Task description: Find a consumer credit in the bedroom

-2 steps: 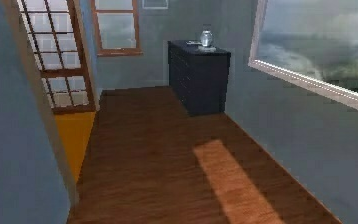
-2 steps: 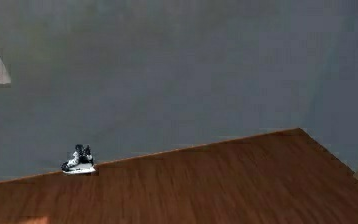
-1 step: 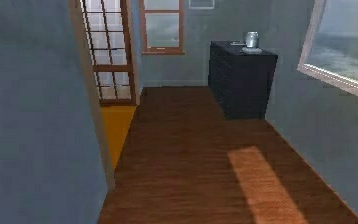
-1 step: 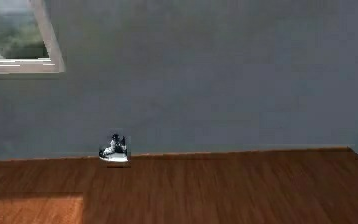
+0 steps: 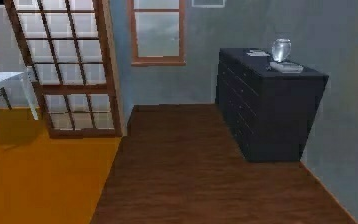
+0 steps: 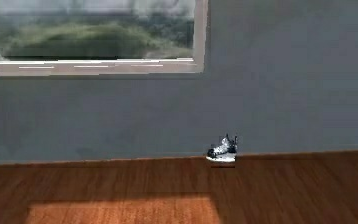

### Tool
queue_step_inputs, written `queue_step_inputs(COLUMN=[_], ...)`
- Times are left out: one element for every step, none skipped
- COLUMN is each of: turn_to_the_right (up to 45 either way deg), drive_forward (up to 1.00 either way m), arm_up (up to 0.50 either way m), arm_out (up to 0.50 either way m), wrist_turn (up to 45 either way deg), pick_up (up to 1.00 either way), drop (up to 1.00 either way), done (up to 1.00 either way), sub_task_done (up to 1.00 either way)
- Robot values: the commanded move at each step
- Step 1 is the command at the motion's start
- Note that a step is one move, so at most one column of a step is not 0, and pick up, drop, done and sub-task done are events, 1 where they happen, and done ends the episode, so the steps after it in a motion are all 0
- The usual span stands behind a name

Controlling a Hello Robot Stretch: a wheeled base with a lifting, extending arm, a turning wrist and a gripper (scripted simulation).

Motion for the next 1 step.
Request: queue_step_inputs(turn_to_the_right=[-6.0], drive_forward=[0.0], arm_up=[0.0], arm_out=[0.0], wrist_turn=[0.0], pick_up=[0.0], drop=[0.0], done=[0.0], sub_task_done=[0.0])
